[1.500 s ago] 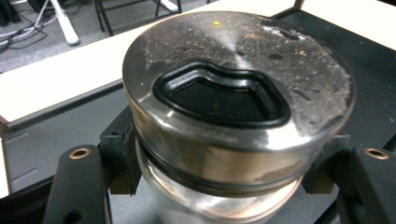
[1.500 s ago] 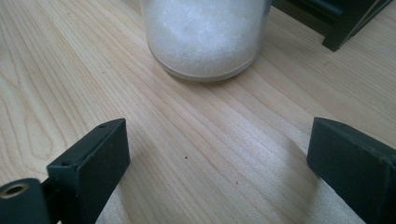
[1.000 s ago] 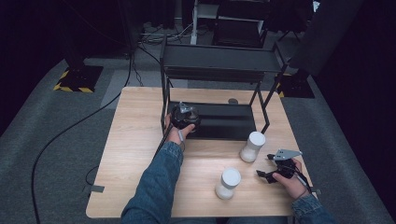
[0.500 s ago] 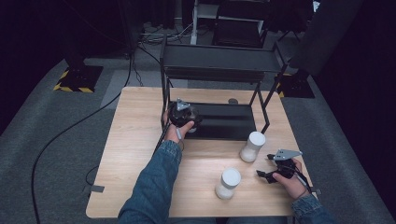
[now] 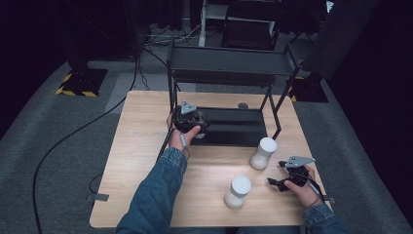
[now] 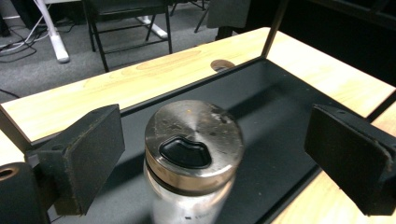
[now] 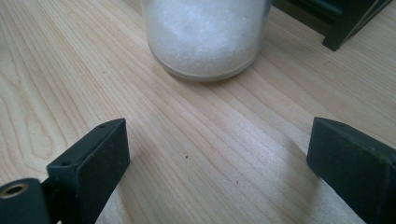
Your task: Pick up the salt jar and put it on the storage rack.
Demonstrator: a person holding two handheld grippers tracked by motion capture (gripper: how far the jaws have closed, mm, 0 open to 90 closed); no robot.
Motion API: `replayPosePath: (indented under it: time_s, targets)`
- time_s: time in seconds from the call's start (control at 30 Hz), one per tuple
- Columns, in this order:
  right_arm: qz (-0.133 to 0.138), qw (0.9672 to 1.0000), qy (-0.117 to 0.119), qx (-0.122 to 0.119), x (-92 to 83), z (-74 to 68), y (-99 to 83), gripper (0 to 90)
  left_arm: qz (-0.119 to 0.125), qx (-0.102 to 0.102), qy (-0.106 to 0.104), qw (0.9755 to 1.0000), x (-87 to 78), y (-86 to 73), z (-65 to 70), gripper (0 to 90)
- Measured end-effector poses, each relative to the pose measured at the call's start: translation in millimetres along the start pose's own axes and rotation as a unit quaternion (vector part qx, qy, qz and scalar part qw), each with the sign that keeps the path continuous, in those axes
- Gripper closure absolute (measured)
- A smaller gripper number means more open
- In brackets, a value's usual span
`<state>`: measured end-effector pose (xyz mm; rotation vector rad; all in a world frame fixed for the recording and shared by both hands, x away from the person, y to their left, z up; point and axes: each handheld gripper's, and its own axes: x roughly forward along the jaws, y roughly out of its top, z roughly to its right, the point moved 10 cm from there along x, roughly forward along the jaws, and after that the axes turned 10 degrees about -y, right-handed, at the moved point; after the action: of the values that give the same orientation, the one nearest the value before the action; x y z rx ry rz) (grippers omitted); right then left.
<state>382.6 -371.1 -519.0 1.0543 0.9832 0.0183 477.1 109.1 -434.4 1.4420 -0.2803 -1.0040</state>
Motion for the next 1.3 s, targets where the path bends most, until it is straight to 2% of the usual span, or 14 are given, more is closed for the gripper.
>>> replayPosePath:
  time_s: [0.2, 0.37, 0.73, 0.83, 1.17, 1.3]
  targets:
    - [0.000, 1.0000, 0.000, 0.000, 0.0, 0.0, 0.0, 5.8, 0.004, 0.012, -0.007, 0.9999, -13.8, 4.4, 6.2, 5.1]
    - [0.000, 1.0000, 0.000, 0.000, 0.0, 0.0, 0.0, 5.8, -0.001, 0.018, -0.003, 0.9998, -28.9, 6.7, 10.6, 5.1]
    - [-0.001, 1.0000, 0.001, -0.002, 0.2, -0.1, 0.2, 4.9, 0.005, 0.027, 0.004, 0.9996, -65.0, -0.4, 11.7, 5.1]
    - [-0.001, 1.0000, 0.001, -0.002, 0.2, -0.1, 0.2, 4.9, 0.009, 0.024, 0.006, 0.9997, -71.2, -1.6, 11.3, 5.1]
    - [-0.001, 1.0000, 0.001, -0.002, 0.2, -0.1, 0.2, 4.9, 0.010, 0.036, 0.005, 0.9993, -88.8, -3.1, 15.3, 5.1]
    - [-0.001, 1.0000, 0.001, -0.002, 0.2, -0.2, 0.2, 4.9, 0.004, 0.039, 0.012, 0.9991, -96.3, -4.0, 13.7, 5.2]
